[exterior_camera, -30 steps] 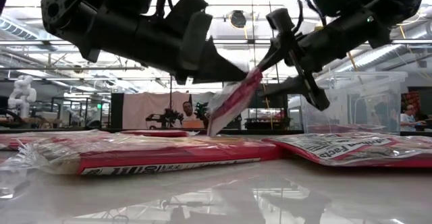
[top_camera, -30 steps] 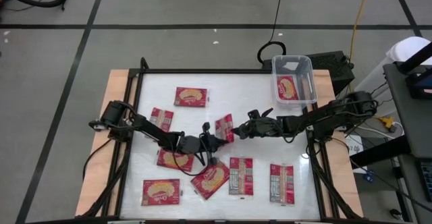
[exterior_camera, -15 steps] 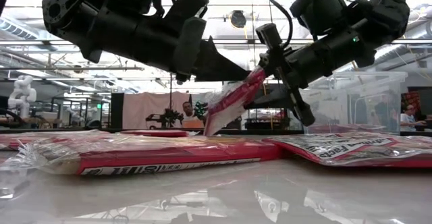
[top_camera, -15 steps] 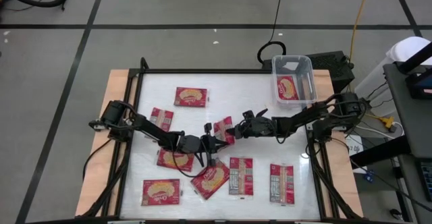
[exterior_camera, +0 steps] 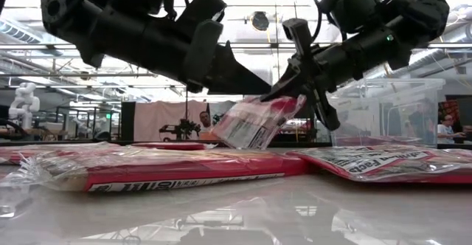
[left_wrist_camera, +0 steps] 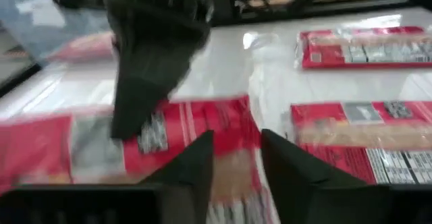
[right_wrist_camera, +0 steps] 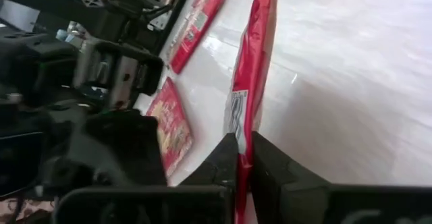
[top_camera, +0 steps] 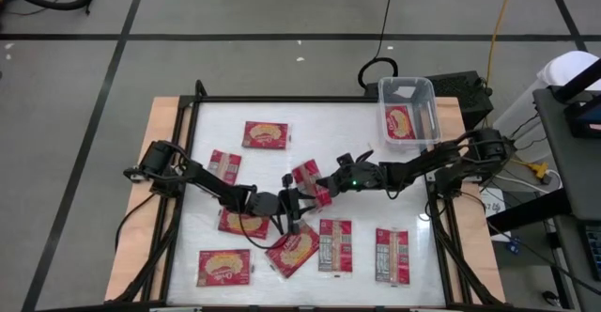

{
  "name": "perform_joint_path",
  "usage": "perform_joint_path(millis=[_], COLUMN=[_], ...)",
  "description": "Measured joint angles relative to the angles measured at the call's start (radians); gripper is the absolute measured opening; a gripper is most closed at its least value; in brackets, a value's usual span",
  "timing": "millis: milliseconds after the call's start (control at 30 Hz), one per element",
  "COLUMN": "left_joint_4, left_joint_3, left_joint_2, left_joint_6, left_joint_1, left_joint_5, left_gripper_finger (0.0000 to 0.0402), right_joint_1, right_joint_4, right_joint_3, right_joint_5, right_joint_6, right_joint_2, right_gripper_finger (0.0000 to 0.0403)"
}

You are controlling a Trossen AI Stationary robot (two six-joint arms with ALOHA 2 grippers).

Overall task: Sort popcorn bags into baskets
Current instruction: Put the red popcorn bag into the transparent container

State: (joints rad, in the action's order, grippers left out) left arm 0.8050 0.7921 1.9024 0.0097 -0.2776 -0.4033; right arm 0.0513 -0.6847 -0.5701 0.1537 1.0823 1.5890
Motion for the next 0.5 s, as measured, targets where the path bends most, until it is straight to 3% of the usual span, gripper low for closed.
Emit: perform_joint_path(millis=[200,500], left_joint_4=[-0.177,-0.389], left_joint_3=[0.000,0.000], left_joint_2=[-0.112,-0.186], left_joint_6=[-0.046,-0.080], left_joint_1=[-0.024,0.001], left_joint_5=[-0.131,-0.206], left_gripper_finger=[0.0189,0.0165], right_joint_1=[0.018,0.022], right_joint_4=[0.117,0.414], right_joint_3=[0.000,-0.077], right_joint_5=[0.062,0.201], right_joint_6=[-0.066,-0.253], right_joint_2=[-0.128,-0.411], right_gripper_finger=[0.0005,0.0005])
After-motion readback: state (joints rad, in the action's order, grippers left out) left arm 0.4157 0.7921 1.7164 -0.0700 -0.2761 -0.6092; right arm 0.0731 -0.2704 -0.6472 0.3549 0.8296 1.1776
